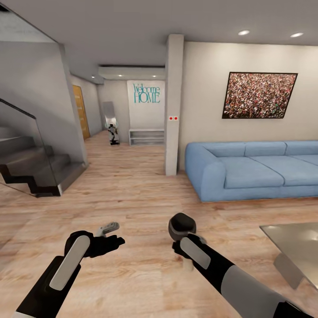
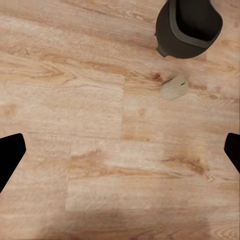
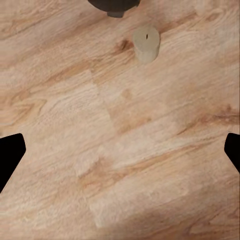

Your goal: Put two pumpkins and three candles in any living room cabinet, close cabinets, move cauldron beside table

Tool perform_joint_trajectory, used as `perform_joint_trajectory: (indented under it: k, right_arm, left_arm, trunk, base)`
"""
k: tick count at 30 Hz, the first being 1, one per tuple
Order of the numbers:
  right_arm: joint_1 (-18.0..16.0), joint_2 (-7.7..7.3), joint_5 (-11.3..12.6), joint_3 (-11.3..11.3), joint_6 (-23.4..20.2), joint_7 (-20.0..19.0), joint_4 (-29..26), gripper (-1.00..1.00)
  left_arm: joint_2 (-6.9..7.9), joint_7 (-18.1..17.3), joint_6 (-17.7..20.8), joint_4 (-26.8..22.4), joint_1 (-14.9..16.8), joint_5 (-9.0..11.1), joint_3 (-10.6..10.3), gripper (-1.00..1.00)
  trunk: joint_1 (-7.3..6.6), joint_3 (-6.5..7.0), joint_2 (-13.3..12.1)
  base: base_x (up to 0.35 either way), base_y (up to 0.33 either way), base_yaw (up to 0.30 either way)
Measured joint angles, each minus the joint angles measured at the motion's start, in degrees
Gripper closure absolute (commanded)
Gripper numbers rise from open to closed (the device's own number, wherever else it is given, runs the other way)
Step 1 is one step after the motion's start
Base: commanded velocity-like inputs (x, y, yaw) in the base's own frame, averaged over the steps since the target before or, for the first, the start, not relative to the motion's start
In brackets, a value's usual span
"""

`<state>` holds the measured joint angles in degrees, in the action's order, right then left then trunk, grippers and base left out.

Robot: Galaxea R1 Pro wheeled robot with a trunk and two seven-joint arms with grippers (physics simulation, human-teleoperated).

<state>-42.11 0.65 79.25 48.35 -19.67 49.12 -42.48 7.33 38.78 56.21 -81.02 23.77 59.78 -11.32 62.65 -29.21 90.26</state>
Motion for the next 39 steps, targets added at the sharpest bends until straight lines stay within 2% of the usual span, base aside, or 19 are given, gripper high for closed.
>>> perform_joint_trajectory:
  k: [2, 4, 10, 13, 15, 26, 31, 36, 38, 39]
  right_arm:
    - [0.0, 0.0, -0.01, -0.01, -0.07, -0.12, 0.73, -1.0]
    - [0.0, 0.03, 0.03, -0.04, -0.14, -1.13, 3.89, -1.0]
    - [0.0, 0.0, -0.04, -0.12, -0.54, -10.22, 15.42, -1.0]
    - [-0.01, -0.12, -0.13, -0.1, -0.6, -14.6, 18.07, -1.0]
    - [-0.01, -0.15, -0.15, -0.09, -0.62, -16.13, 18.52, -1.0]
    - [-0.01, -0.18, -0.3, -0.09, -0.55, -17.33, 19.05, -1.0]
    - [-0.15, -0.18, -0.38, -0.04, -0.15, -17.55, 23.69, -1.0]
    - [-0.2, -0.18, -0.42, 0.01, -0.05, -18.05, 25.03, -1.0]
    - [-0.2, -0.18, -0.46, 0.02, -0.04, -18.08, 25.11, -1.0]
    - [-0.2, -0.18, -0.48, 0.02, -0.04, -18.09, 25.17, -1.0]
  left_arm:
    - [0.0, 0.0, -0.02, -0.04, 0.0, 0.02, 0.0, -1.0]
    - [-0.03, 0.0, -0.01, -0.05, 0.0, 0.04, 0.0, -1.0]
    - [0.0, 0.0, 0.01, -0.05, 0.0, 0.05, 0.0, -1.0]
    - [-0.06, 0.0, 0.01, -0.05, 0.0, 0.05, -0.05, -1.0]
    - [-0.07, 0.0, 0.01, -0.05, 0.0, 0.05, -0.06, -1.0]
    - [-0.07, 0.0, -0.03, 0.04, -0.01, 0.06, -0.08, -1.0]
    - [-0.08, 0.0, -0.02, 0.04, -0.01, 0.06, -0.09, -1.0]
    - [0.0, 0.0, -0.02, -0.07, -0.01, 0.01, 0.09, -1.0]
    - [0.32, 0.0, 0.0, -0.16, 0.0, 0.06, 1.26, -1.0]
    - [0.65, -0.04, 0.07, -0.26, 0.0, 0.06, 2.76, -1.0]
  trunk:
    - [0.0, 0.0, 0.0]
    - [0.0, 0.0, 0.0]
    - [0.0, 0.0, 0.0]
    - [0.0, 0.0, 0.0]
    - [0.0, 0.0, 0.0]
    - [0.0, 0.0, 0.0]
    - [0.01, 0.0, 0.0]
    - [0.01, 0.0, 0.0]
    - [0.01, 0.0, 0.0]
    - [0.01, 0.0, 0.0]
  base:
    - [0.306, 0.155, 0.0]
    - [0.306, 0.106, 0.0]
    - [0.306, 0.025, 0.0]
    - [0.306, 0.002, 0.0]
    - [0.306, 0.001, 0.0]
    - [0.305, -0.052, 0.0]
    - [0.285, -0.142, 0.0]
    - [0.254, -0.179, 0.0]
    - [0.231, -0.178, 0.0]
    - [0.206, -0.142, 0.0]
